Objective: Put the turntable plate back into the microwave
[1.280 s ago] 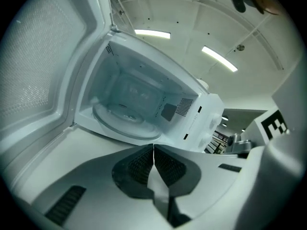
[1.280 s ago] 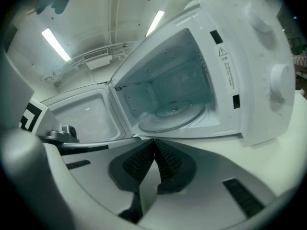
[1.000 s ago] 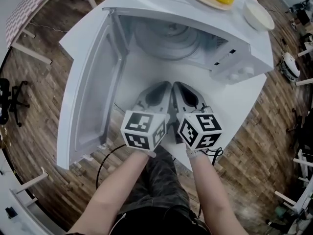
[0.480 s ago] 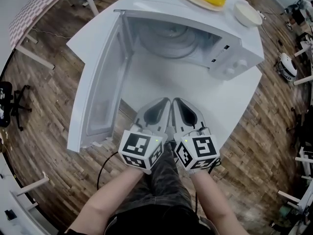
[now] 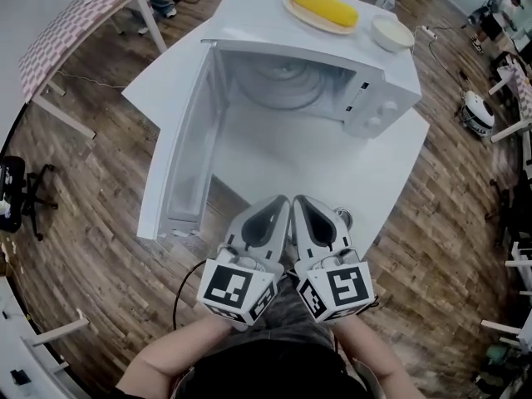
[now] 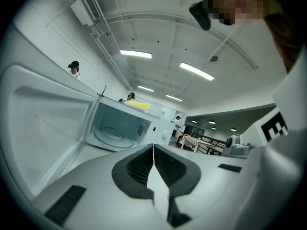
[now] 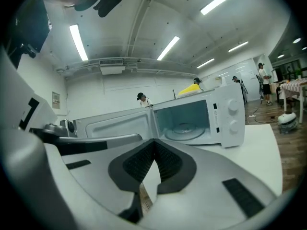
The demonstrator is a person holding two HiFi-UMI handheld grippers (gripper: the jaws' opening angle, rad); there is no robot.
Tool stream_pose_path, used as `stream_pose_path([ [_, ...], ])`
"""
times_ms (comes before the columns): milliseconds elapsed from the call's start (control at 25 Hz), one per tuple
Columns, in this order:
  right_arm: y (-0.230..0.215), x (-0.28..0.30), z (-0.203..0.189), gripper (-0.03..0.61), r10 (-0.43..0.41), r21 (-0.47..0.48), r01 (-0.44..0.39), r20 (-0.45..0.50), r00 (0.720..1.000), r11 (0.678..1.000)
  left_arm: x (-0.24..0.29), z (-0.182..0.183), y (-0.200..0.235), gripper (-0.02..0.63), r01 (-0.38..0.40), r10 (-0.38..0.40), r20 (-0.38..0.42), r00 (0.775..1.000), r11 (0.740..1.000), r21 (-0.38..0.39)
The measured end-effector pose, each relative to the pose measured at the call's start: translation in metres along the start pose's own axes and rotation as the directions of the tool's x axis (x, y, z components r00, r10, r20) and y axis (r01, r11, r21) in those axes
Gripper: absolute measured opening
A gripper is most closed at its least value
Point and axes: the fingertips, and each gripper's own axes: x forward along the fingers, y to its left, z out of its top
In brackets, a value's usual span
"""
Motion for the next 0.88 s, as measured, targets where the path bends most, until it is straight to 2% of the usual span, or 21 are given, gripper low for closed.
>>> stream_pose_path([
  [200, 0.023, -0.023, 0.004, 0.02, 0.001, -0.055, -0.001, -0.002, 1.0, 0.999, -0.028, 0.006, -0.015, 0.017, 0.022, -0.022, 0.004, 1.0, 0.996, 0.081],
  [320, 0.041, -0.034, -0.002, 0.02, 0.029, -0.084, -0.031, -0.027, 0.999, 0.996, -0.042, 0.007, -0.014, 0.017, 0.002, 0.0, -0.018, 1.0, 0.99, 0.144],
  [440, 0.058, -0.043, -0.005, 0.02, 0.042, -0.095, -0.044, -0.027, 0.999, 0.994, -0.056, 0.006, -0.011, 0.017, -0.003, 0.006, -0.026, 1.0, 0.993, 0.115],
  [640, 0.079, -0.056, 0.013, 0.021, 0.043, -0.128, -0.04, 0.02, 0.999, 0.991, -0.076, 0.015, -0.016, 0.017, 0.043, -0.043, -0.004, 0.999, 0.996, 0.074],
  [880, 0.092, -0.068, 0.025, 0.021, 0.047, -0.136, -0.041, 0.046, 0.998, 0.99, -0.091, 0.031, -0.026, 0.017, 0.074, -0.077, 0.02, 0.997, 0.988, 0.134],
])
